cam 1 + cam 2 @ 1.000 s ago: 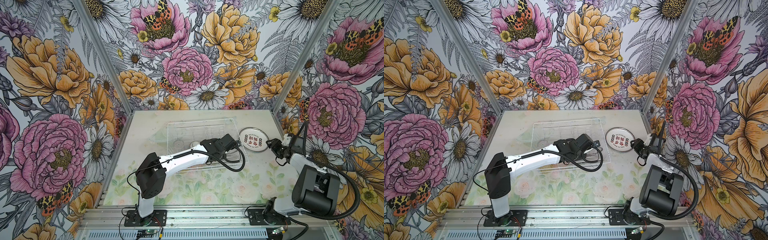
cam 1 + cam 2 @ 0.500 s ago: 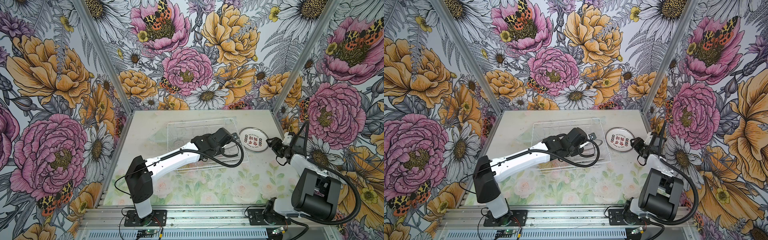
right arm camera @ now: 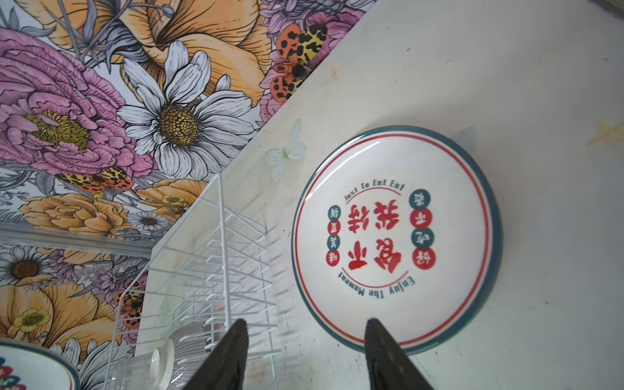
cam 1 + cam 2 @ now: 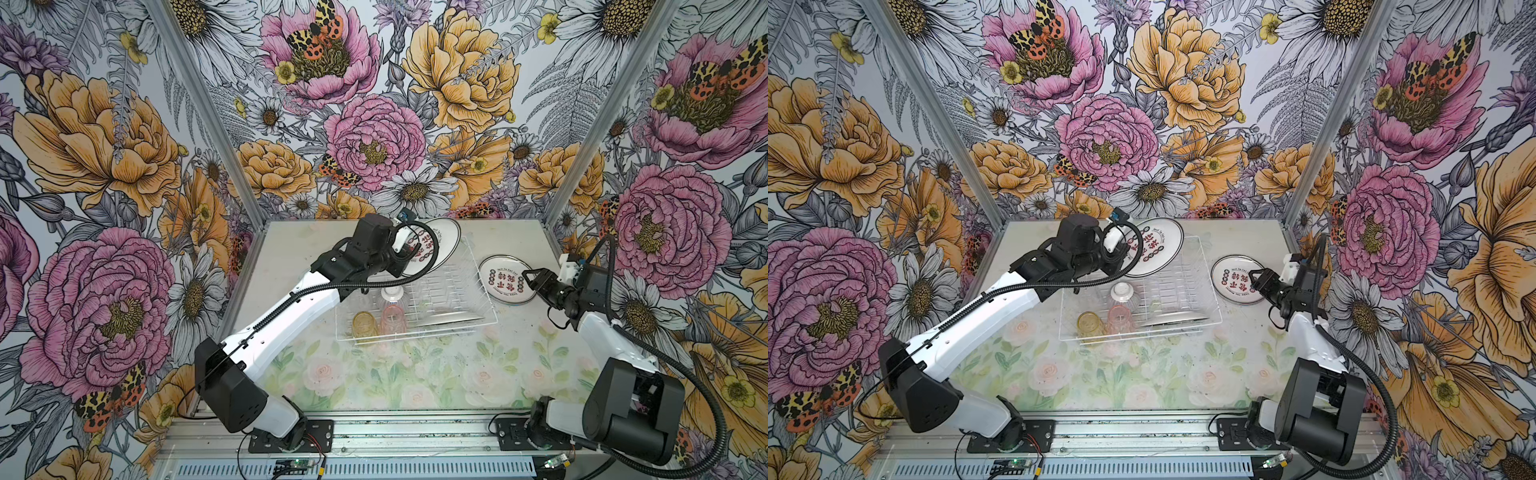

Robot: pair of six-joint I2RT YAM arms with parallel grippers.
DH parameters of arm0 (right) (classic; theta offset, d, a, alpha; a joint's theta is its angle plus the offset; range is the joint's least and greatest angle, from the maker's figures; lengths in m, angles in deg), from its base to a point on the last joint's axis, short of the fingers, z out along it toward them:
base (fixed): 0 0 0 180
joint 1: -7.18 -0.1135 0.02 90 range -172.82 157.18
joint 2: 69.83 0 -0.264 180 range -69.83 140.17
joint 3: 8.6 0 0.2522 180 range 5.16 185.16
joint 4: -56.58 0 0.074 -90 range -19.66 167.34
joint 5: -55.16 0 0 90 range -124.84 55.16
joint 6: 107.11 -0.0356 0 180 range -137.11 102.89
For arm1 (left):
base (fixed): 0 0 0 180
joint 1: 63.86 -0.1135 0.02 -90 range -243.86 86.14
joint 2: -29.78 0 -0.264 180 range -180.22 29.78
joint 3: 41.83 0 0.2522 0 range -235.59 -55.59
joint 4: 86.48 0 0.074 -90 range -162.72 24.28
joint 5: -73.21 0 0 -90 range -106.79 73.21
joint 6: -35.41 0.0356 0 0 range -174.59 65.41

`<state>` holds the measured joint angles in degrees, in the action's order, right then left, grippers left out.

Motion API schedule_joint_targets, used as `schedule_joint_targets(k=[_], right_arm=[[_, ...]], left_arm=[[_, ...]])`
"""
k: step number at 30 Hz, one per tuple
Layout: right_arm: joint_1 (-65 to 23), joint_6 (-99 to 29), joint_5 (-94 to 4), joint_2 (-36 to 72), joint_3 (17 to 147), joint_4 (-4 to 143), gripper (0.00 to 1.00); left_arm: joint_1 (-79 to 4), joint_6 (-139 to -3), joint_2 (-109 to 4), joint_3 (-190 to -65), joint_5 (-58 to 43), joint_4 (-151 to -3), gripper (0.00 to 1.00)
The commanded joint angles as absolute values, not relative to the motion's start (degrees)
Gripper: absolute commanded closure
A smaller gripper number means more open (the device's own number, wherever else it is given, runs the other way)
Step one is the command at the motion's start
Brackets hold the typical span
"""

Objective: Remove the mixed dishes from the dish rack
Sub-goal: 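Grasp and lift the white plate out of the rack with the left gripper, then grasp the white plate rim with the right gripper from the left gripper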

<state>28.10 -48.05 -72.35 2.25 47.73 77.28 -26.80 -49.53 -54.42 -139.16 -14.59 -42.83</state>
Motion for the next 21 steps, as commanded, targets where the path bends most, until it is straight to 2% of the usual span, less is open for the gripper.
schedule_joint_targets(k=[1,5,9,13,21], right_arm=[[25.73,-45.90,-79.41,-1.47,50.59,76.45,0.44],[22.59,-46.34,-87.25,-4.60,51.41,74.73,0.44],[19.31,-55.39,-93.20,-6.53,48.91,61.25,0.44],[17.21,-58.14,-92.79,-6.24,48.95,56.98,0.41],[12.98,-60.21,-91.01,-3.12,49.71,51.67,0.41]], left_arm=[[-30.48,-60.87,-53.20,-136.57,1.96,-54.68,0.99],[-34.50,-69.93,-54.76,-133.05,11.85,-65.22,0.99],[-35.56,-78.21,-58.61,-132.23,20.11,-74.98,0.99],[-35.30,-85.15,-62.53,-132.73,25.48,-83.20,0.99],[-34.04,-87.49,-66.21,-134.31,27.32,-85.08,0.99]])
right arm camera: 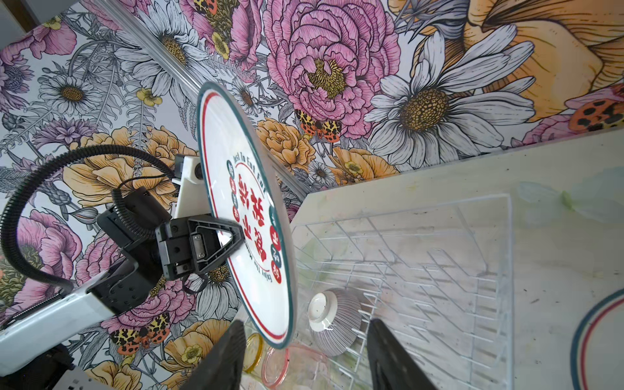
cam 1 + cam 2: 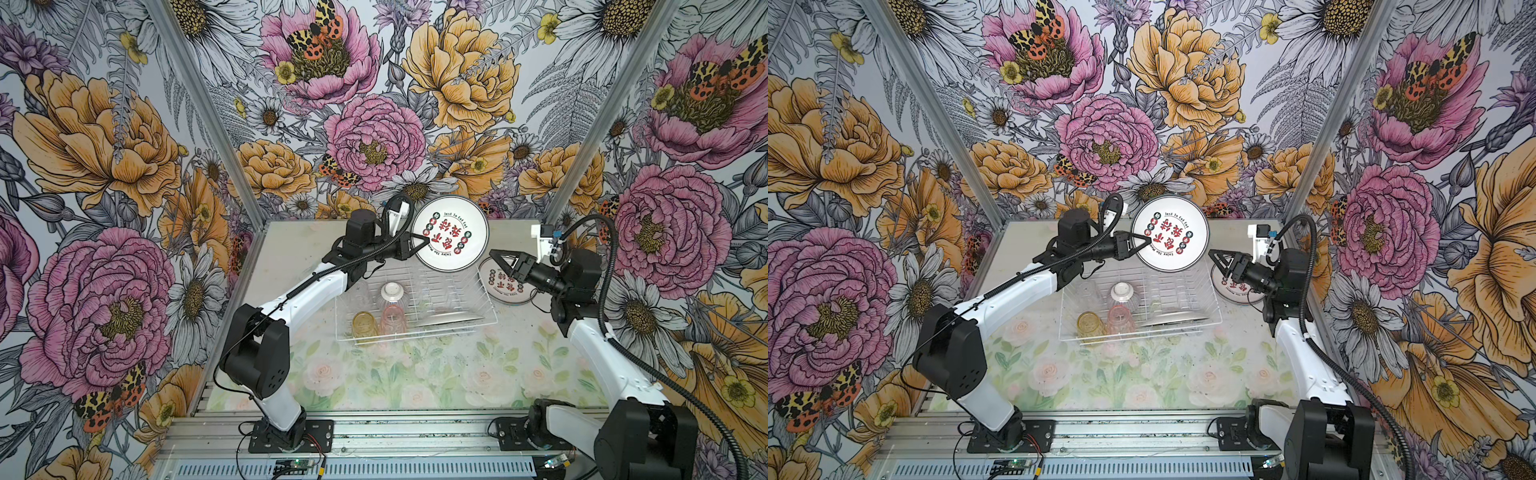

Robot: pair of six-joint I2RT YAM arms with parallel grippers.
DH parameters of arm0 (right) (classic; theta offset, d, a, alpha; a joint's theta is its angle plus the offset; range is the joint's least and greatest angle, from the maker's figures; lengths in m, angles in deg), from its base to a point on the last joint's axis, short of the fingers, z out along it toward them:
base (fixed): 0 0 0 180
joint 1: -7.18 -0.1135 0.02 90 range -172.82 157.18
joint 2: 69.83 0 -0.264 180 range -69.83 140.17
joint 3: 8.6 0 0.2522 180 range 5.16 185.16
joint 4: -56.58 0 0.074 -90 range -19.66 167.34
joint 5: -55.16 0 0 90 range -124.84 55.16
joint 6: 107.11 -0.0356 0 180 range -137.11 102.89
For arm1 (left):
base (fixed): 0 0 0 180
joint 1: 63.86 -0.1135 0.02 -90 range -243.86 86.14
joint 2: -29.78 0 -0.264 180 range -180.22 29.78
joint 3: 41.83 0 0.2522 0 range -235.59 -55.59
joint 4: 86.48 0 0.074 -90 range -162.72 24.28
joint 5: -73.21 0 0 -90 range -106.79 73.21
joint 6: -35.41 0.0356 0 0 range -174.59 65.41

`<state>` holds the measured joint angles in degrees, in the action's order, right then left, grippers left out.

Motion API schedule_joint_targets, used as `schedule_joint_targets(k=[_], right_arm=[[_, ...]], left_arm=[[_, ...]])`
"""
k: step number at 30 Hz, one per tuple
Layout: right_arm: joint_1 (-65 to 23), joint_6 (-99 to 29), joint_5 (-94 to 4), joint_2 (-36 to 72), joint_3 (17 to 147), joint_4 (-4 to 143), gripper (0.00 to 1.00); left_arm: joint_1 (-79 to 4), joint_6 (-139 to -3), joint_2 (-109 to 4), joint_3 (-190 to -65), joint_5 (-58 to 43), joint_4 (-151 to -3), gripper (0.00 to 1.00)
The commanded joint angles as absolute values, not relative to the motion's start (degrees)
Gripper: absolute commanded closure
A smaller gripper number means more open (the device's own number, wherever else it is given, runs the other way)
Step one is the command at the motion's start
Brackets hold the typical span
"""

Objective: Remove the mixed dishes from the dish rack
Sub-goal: 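Grasp the white plate rim with the right gripper from the left gripper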

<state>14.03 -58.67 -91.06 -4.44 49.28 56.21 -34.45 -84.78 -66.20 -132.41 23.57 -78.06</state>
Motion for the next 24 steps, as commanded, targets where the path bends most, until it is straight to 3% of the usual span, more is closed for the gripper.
schedule_joint_targets(k=[1,7,15,24], right_arm=[[12.62,-60.48,-91.00,-2.67,49.82,50.79,0.40],[10.28,-62.65,-90.20,0.27,50.33,46.11,0.44],[8.78,-63.34,-88.27,1.15,51.10,44.14,0.57],[8.24,-63.58,-87.35,1.30,51.57,44.06,0.87]], left_arm=[[-33.87,-87.76,-66.50,-134.42,27.59,-85.31,0.99],[-32.85,-89.10,-68.58,-135.49,28.82,-86.69,0.99],[-31.70,-91.04,-71.35,-136.60,29.49,-88.80,0.98],[-31.25,-91.89,-72.44,-137.35,30.04,-89.53,0.96]])
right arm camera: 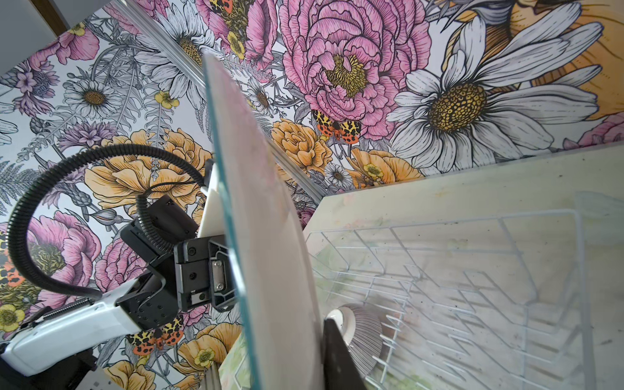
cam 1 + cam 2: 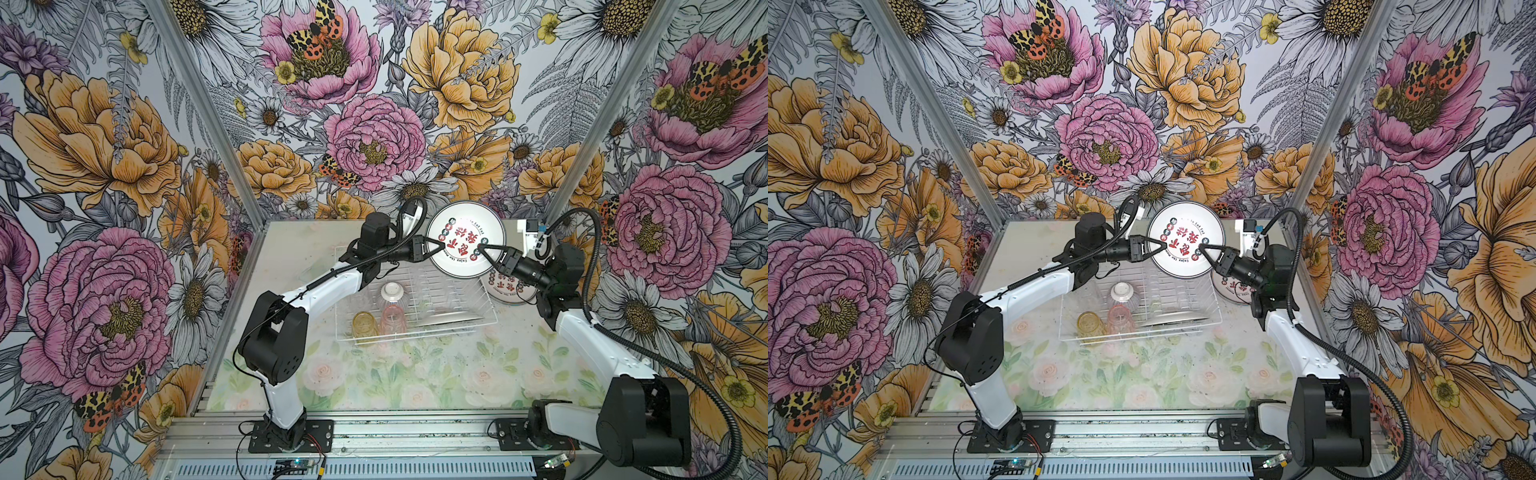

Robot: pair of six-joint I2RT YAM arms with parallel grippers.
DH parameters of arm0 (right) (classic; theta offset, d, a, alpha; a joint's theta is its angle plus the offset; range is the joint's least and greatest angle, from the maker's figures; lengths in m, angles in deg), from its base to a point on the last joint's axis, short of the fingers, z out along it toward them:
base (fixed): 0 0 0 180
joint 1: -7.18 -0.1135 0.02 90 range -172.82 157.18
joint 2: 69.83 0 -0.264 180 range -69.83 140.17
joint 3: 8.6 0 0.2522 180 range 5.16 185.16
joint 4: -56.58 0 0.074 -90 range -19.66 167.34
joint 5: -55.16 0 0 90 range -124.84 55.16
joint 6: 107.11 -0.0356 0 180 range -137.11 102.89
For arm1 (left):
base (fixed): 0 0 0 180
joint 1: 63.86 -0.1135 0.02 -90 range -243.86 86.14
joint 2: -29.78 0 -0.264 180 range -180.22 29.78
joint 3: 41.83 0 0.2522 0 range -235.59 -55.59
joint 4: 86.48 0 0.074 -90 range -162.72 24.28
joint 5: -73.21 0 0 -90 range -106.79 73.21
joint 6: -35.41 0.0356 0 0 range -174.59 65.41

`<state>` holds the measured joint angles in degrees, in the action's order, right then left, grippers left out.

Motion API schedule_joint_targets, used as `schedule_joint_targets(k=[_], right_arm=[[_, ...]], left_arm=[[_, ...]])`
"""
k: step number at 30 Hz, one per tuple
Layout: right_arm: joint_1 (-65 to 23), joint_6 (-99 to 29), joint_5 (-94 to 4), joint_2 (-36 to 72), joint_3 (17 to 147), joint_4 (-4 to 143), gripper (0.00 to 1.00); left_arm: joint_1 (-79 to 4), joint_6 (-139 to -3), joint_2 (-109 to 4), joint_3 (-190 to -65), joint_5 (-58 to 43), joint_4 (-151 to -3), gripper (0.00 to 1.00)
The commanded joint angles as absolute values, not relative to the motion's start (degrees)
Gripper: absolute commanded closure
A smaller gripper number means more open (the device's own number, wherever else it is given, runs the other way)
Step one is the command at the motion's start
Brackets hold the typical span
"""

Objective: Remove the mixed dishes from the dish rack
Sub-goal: 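Grasp the white plate rim with the right gripper from the left gripper, then lower the white plate onto the stack with the right gripper while the left returns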

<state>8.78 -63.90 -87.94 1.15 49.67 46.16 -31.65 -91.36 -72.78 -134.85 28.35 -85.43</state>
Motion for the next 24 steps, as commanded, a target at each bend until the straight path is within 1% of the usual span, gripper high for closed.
schedule_joint_targets(k=[1,4,6,9,12,14,16,21,24], right_arm=[[8.26,-63.53,-87.30,1.21,51.65,44.06,0.90],[8.28,-63.66,-87.13,1.17,51.94,44.21,0.95],[8.24,-63.78,-86.92,1.15,52.10,44.37,1.00],[8.23,-64.35,-86.47,1.02,52.45,44.26,1.00],[8.27,-65.11,-86.03,1.10,52.83,44.06,1.00],[8.32,-65.29,-85.35,1.10,53.14,44.27,1.00],[8.89,-65.19,-84.26,1.03,53.43,44.95,1.00],[12.82,-66.36,-81.43,0.81,53.73,46.78,1.00],[16.89,-67.53,-79.74,0.45,52.86,47.77,1.00]], left_arm=[[-31.25,-91.95,-72.43,-137.18,30.07,-89.51,0.95],[-31.25,-91.96,-72.35,-136.89,30.06,-89.60,0.93],[-31.26,-91.91,-72.17,-136.78,29.98,-89.55,0.87],[-31.23,-91.60,-71.91,-136.24,29.88,-89.50,0.77],[-30.75,-90.09,-71.17,-135.90,30.84,-89.34,0.70],[-30.38,-88.57,-70.54,-135.86,31.06,-88.27,0.67],[-30.28,-86.59,-69.70,-135.75,30.33,-86.16,0.61],[-30.54,-78.04,-66.39,-134.90,25.16,-74.67,0.60],[-30.55,-72.74,-63.86,-133.72,19.74,-67.69,0.61]])
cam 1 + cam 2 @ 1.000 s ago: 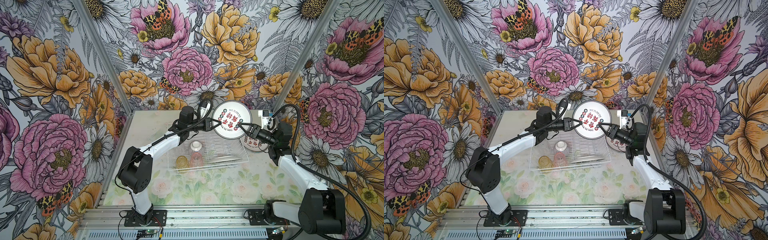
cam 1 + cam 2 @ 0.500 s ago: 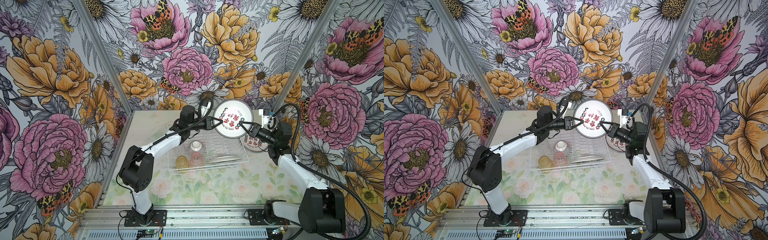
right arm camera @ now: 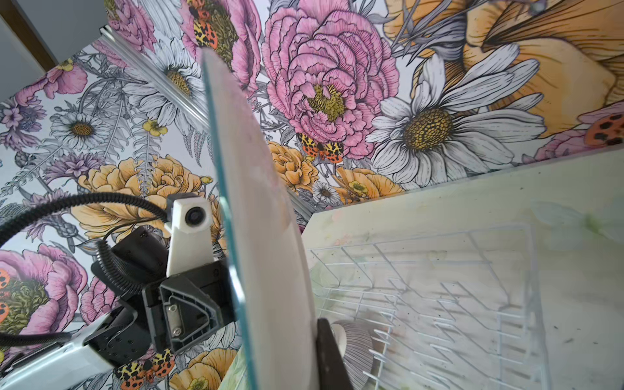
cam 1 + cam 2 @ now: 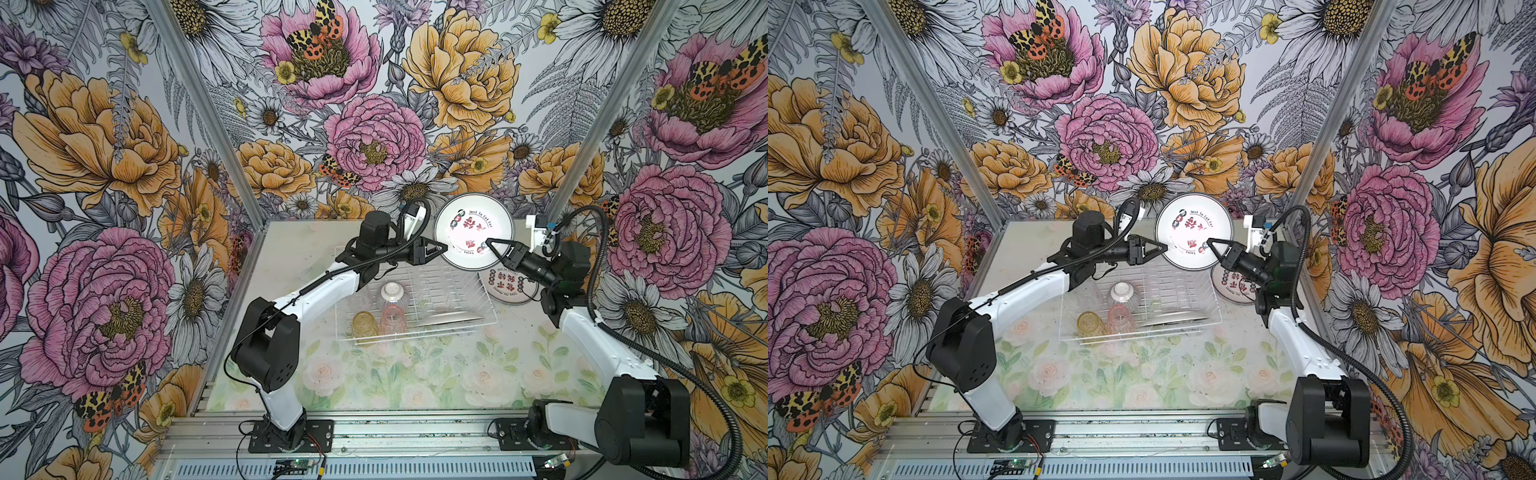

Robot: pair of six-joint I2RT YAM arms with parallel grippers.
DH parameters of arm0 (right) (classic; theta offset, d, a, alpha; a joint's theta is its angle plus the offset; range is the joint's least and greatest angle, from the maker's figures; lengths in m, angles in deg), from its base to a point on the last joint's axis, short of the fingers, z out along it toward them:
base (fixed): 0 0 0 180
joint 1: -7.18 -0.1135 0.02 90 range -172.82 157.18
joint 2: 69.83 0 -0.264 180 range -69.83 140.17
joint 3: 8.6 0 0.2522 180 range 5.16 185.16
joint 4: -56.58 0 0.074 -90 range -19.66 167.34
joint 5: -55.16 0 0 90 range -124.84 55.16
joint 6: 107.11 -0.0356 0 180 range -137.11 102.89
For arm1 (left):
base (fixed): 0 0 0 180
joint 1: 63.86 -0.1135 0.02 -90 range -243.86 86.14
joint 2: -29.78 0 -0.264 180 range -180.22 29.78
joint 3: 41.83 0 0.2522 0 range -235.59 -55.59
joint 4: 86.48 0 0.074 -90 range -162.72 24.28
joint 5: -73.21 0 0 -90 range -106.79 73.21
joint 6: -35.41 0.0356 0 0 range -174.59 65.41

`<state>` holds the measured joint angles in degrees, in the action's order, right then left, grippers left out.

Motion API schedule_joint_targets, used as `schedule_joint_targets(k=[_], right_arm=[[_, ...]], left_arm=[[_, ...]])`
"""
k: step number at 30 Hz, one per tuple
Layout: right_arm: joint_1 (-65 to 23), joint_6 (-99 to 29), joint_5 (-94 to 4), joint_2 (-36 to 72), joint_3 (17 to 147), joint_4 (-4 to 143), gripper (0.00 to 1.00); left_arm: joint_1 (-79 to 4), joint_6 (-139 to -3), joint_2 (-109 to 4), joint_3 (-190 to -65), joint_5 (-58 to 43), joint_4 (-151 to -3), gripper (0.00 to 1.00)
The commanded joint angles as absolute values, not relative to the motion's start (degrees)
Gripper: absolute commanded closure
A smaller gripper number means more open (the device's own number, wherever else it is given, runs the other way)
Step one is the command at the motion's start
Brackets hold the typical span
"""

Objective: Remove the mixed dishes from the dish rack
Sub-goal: 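Lower the white plate onto the stack with the right gripper while the left returns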

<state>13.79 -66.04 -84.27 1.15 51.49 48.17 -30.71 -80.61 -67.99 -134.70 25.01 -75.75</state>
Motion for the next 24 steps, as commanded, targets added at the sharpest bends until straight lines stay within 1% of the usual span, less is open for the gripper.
schedule_joint_targets(k=[1,3,5,7,9,14,24], right_arm=[[18.61,-67.62,-78.87,0.16,52.39,48.88,1.00],[21.78,-66.06,-76.36,-0.75,51.76,52.89,1.00],[24.48,-61.63,-72.01,-1.78,51.73,60.82,1.00],[26.15,-57.77,-67.38,-2.37,51.92,68.12,1.00],[27.62,-55.38,-64.11,-2.18,51.61,71.91,1.00],[30.97,-55.61,-62.99,1.15,48.33,71.69,1.00],[32.37,-57.18,-65.95,9.50,45.69,67.49,1.00]], left_arm=[[-30.48,-70.86,-62.74,-133.05,17.47,-65.28,0.61],[-30.18,-67.79,-60.23,-131.16,12.78,-62.43,0.61],[-29.73,-64.73,-57.58,-129.44,7.93,-59.28,0.61],[-29.20,-62.17,-55.32,-128.56,3.21,-55.80,0.61],[-28.84,-60.19,-53.72,-128.38,-0.47,-52.48,0.61],[-28.92,-58.23,-51.25,-127.66,-4.61,-49.17,0.61],[-29.05,-58.19,-50.86,-127.08,-4.57,-49.17,0.60]])
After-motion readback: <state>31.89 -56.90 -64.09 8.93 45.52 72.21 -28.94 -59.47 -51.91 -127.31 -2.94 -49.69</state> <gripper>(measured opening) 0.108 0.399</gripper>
